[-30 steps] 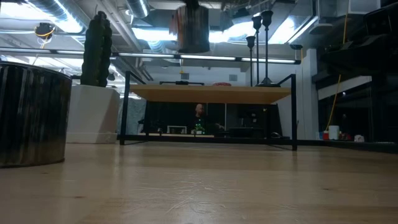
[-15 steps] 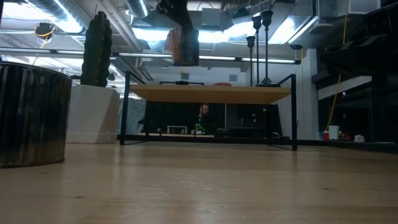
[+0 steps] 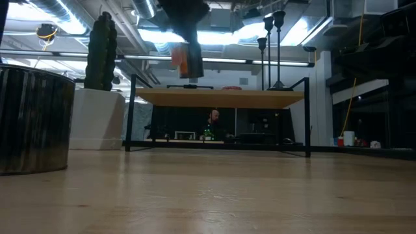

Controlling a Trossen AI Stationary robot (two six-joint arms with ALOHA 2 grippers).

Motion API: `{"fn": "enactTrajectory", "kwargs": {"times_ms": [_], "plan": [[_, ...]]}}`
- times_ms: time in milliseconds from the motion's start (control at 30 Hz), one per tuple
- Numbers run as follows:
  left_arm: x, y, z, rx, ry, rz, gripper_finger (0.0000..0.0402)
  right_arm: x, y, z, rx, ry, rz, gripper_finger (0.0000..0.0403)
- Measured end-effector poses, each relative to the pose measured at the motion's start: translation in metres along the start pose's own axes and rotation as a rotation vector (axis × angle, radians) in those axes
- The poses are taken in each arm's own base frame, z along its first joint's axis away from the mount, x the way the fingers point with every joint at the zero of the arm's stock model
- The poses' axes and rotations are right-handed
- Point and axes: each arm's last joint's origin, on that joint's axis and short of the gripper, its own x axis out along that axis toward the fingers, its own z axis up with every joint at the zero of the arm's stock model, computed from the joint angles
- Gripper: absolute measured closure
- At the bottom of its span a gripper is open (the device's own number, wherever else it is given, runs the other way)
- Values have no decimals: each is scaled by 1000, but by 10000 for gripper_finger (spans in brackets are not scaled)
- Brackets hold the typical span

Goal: Pick & Place candle stick holders
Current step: Put the left silver scented candle on the shelf

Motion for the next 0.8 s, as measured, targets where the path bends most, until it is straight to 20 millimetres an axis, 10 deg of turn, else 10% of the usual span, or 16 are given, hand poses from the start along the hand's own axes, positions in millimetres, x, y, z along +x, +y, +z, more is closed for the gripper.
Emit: {"fn": "enactTrajectory", "kwargs": {"times_ms": [300,800], "plan": [[37,1,-10,-75,105,-11,398,0,0,0,0,0,0,302],[44,7,-20,-120,201,-54,398,0,0,0,0,0,0,302]]}}
